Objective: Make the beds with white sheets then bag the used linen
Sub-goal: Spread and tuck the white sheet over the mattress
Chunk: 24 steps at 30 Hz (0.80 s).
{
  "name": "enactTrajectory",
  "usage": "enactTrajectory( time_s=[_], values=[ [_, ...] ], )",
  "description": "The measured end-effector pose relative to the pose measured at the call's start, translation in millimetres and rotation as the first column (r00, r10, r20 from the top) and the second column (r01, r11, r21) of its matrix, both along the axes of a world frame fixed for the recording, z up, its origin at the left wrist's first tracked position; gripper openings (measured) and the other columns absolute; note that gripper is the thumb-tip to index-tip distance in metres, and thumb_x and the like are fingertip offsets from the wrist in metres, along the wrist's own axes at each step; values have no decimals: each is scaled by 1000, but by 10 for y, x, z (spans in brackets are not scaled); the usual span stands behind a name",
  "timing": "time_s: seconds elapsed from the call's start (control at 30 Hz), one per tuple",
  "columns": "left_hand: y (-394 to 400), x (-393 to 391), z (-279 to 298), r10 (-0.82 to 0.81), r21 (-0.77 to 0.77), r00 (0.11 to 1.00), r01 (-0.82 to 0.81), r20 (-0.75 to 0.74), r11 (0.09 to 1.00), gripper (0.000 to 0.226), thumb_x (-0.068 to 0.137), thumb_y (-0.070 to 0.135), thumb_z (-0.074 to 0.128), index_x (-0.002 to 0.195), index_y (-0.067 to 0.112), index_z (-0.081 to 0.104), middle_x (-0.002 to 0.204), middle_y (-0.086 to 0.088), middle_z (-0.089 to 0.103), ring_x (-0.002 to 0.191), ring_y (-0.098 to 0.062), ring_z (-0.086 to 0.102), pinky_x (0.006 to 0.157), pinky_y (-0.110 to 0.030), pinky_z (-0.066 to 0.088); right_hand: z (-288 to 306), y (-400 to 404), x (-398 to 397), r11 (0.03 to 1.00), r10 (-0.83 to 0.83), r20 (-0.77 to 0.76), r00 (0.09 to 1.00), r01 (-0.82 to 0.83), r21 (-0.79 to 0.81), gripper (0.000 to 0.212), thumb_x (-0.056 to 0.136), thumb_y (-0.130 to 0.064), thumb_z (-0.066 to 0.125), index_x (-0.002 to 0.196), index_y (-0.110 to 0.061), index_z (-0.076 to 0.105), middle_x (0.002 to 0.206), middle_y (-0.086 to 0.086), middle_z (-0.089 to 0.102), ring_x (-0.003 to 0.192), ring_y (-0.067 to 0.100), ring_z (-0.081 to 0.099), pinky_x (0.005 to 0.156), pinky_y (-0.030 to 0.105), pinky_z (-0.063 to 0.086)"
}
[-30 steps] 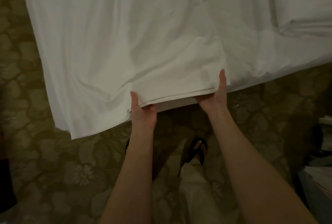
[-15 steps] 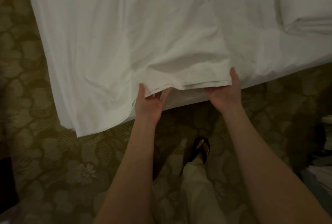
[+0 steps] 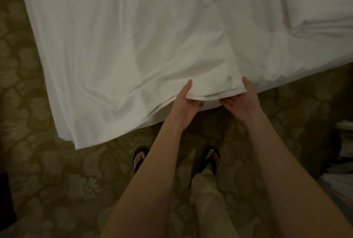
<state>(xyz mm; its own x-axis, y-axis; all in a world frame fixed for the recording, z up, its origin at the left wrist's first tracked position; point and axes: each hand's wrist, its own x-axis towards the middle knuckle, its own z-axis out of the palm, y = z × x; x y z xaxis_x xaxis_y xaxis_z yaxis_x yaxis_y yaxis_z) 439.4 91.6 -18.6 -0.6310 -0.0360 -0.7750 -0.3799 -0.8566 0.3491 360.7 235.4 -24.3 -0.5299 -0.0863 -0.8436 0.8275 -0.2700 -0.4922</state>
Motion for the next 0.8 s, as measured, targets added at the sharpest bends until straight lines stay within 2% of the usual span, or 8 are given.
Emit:
enactTrajectory(
  time_s=[0.1, 0.23, 0.33, 0.43, 0.53, 0.63, 0.7, 0.8],
  values=[
    [128, -287, 112, 12, -16, 1000, -12, -3, 1000, 27, 102, 33, 44, 113, 13, 58, 110, -7, 65, 103, -24, 62, 100, -40, 43, 122, 115, -105, 999, -6, -34, 999, 7, 53, 48, 94, -52, 47, 97, -7, 62, 97, 12, 67, 92, 24, 65, 87, 35, 51],
    [131, -492, 239, 178, 69, 975, -170, -131, 983, 36, 102, 35, 42, 111, 4, 57, 103, -15, 66, 93, -27, 65, 87, -41, 53, 185, 184, -148, 975, -221, -110, 969, 216, -54, 77, 97, -62, 22, 91, -1, 68, 93, 15, 74, 92, 25, 71, 83, 33, 53],
    [144, -559, 257, 221, 107, 966, -207, -138, 972, 43, 101, 39, 41, 112, 1, 57, 103, -18, 65, 94, -30, 64, 87, -42, 54, 141, 72, 7, 961, -274, -89, 958, 271, -45, 78, 99, -59, 17, 86, -1, 68, 89, 16, 73, 86, 26, 71, 79, 32, 51],
    [193, -601, 290, 195, 128, 977, -183, -89, 975, 59, 99, 47, 40, 124, -4, 53, 117, -22, 63, 104, -33, 61, 84, -42, 55, 83, -135, 275, 957, -209, 13, 978, 207, -202, 73, 96, -64, 24, 101, -4, 66, 99, 15, 70, 97, 26, 65, 84, 35, 49],
    [239, -632, 314, 106, 129, 991, -95, -83, 987, 74, 97, 57, 36, 138, -5, 43, 136, -25, 51, 118, -36, 53, 98, -42, 48, 24, -260, 350, 927, -141, 61, 988, 153, -343, 79, 88, -75, 25, 123, -12, 58, 125, 12, 62, 118, 26, 57, 96, 39, 45],
    [210, -713, 320, 66, 93, 992, -56, -106, 994, 71, 98, 58, 29, 123, -5, 52, 124, -23, 56, 118, -35, 50, 110, -43, 35, -77, -264, 182, 890, -235, 96, 967, 253, -378, 84, 85, -79, 28, 129, -13, 56, 130, 13, 59, 121, 28, 54, 103, 44, 40],
    [167, -773, 332, 70, 80, 990, -61, -124, 995, 68, 100, 56, 27, 115, -3, 56, 116, -22, 60, 112, -34, 55, 105, -42, 39, -134, -209, 40, 878, -291, 86, 953, 302, -371, 85, 83, -79, 31, 133, -14, 53, 132, 14, 57, 122, 31, 53, 109, 48, 36],
    [165, -795, 292, 73, 48, 990, -68, -122, 997, 59, 103, 49, 23, 117, 2, 56, 115, -17, 63, 107, -31, 58, 96, -40, 45, -148, -85, -99, 862, -366, 34, 930, 352, -364, 85, 85, -77, 32, 133, -10, 51, 132, 14, 55, 120, 31, 53, 108, 44, 39]
  ],
)
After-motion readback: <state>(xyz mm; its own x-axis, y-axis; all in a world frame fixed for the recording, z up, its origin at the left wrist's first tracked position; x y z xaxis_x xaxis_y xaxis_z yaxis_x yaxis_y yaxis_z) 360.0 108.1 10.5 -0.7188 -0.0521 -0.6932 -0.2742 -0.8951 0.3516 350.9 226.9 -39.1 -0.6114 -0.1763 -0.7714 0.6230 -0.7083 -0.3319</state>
